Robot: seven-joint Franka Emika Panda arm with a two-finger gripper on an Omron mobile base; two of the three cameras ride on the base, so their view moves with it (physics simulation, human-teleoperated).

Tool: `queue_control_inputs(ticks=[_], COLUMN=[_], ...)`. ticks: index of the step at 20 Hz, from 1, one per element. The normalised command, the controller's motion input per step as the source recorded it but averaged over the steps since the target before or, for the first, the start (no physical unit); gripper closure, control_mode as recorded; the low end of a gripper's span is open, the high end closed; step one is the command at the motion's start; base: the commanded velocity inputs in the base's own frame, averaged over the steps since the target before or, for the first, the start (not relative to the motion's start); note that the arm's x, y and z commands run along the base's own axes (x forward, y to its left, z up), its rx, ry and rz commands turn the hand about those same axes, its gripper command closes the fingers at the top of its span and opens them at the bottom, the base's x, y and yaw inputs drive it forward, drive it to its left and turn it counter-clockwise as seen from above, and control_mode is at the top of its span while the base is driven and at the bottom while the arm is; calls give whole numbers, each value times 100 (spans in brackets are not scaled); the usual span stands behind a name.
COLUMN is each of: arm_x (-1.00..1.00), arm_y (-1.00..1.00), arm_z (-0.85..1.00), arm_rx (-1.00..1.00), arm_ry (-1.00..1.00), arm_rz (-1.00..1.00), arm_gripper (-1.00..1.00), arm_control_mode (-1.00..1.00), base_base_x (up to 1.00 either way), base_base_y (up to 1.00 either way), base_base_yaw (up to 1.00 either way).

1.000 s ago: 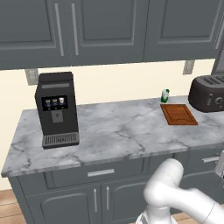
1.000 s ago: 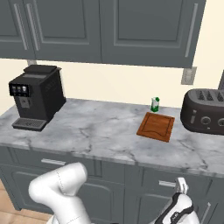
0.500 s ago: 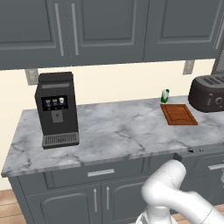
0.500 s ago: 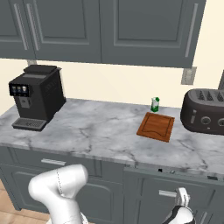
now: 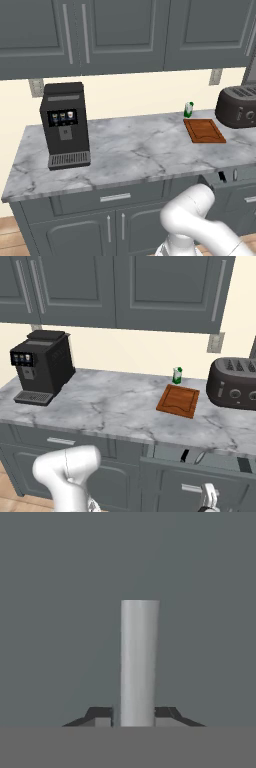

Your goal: Open the drawer on the right and place the cutting tools on the cutting board.

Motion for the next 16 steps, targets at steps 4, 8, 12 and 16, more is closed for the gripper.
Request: queue_control_inputs(ticks=[4, 8, 12, 16], arm_x=[-46, -38, -14, -1], arm_y=[-5, -1, 0, 0], arm_z=[-6, -4, -1, 0], arm_rx=[0, 0, 0, 0], arm_ry=[0, 0, 0, 0], arm_rz=[0, 0, 0, 0], arm_gripper=[100, 100, 100, 100], arm_control_mode=[-100, -100, -100, -100], base_base_x=[0, 0, 0, 0], base_base_y=[0, 0, 0, 0], base_base_yaw=[0, 0, 0, 0])
